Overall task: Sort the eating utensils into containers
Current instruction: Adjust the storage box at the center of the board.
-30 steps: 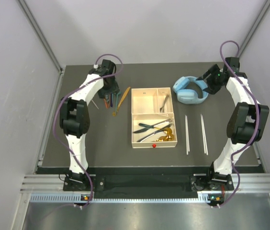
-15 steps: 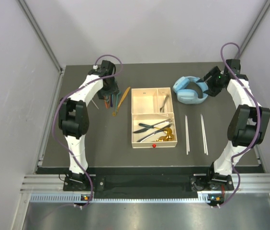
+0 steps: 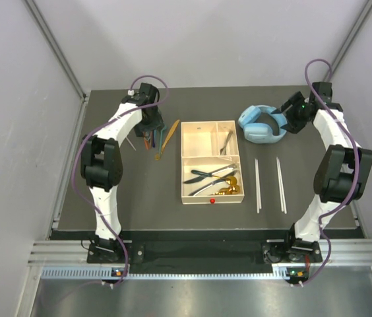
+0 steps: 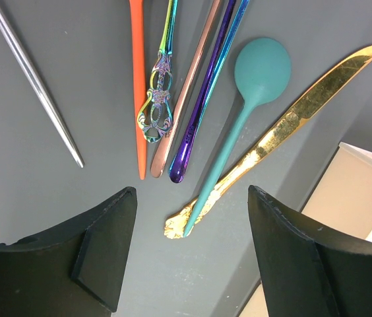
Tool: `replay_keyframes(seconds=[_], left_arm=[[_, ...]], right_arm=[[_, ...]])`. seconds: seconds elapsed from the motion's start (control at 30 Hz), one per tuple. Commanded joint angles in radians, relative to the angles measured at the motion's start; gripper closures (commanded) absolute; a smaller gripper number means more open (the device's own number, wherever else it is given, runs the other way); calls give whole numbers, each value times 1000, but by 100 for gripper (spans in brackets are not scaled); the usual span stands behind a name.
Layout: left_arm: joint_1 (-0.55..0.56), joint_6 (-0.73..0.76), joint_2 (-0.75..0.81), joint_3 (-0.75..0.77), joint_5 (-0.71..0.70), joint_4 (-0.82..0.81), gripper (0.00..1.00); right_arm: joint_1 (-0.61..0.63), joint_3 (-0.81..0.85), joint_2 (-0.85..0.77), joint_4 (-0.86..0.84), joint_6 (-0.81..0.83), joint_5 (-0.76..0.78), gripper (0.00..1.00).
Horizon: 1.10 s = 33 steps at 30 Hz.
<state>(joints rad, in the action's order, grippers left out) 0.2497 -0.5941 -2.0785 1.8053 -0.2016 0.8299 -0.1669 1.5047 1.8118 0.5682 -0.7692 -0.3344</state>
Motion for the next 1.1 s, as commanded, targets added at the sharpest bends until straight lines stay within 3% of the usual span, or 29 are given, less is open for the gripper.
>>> replay_keyframes(seconds=[0.0, 1.07], left_arm=[[2, -10, 60, 0, -5, -29, 27], [2, -12, 74, -20, -9, -34, 27]], right_arm=[[-13, 6, -62, -36, 7, 0, 30], [-13, 6, -60, -44, -5, -6, 30]])
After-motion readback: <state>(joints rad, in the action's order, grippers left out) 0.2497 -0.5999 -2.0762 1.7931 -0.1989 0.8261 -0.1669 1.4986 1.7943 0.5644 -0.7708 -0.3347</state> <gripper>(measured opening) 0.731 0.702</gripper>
